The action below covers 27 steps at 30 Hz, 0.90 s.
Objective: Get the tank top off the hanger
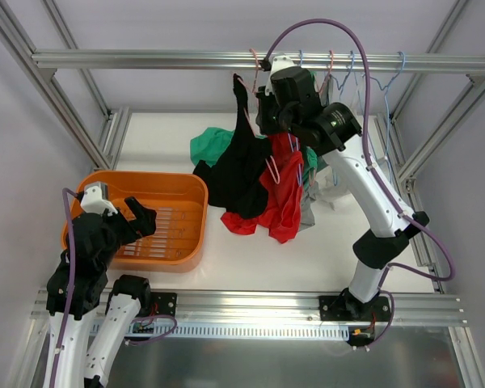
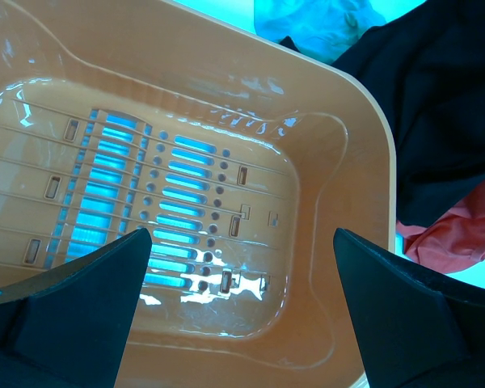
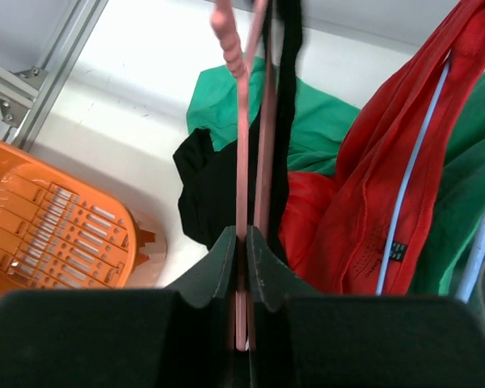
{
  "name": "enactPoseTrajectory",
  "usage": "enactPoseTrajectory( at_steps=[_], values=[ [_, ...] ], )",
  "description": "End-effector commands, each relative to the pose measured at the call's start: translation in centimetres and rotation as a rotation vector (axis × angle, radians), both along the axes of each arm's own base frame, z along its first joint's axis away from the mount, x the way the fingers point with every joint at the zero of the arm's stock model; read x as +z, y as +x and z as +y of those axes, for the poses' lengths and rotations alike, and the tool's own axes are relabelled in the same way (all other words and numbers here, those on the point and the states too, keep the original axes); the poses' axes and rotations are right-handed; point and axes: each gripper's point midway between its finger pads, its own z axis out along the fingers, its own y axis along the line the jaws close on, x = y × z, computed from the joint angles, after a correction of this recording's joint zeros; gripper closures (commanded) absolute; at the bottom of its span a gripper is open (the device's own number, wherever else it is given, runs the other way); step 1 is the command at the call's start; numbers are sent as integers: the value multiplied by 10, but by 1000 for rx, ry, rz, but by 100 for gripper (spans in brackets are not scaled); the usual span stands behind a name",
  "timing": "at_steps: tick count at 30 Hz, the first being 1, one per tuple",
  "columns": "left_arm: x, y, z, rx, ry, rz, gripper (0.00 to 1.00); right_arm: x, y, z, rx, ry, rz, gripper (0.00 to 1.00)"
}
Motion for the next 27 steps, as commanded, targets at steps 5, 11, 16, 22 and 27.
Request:
enactPoseTrajectory(
  at_steps=[5, 11, 16, 22, 27],
  values=[
    [9, 4, -5, -27, -10, -44, 1, 59, -6, -3, -27, 163, -126, 96],
    [9, 3, -5, -30, -11, -52, 1, 86, -14, -14, -42, 227, -191, 100],
    [13, 3, -11, -73, -5, -62, 1, 98, -30, -19, -3, 265, -205, 100],
    [33, 6, -35, -219, -23, -93, 2, 66, -68, -30, 75, 251, -133, 100],
    [71, 16, -65, -376, -82, -196, 1, 56, -118, -56, 168, 295, -141, 100]
  ],
)
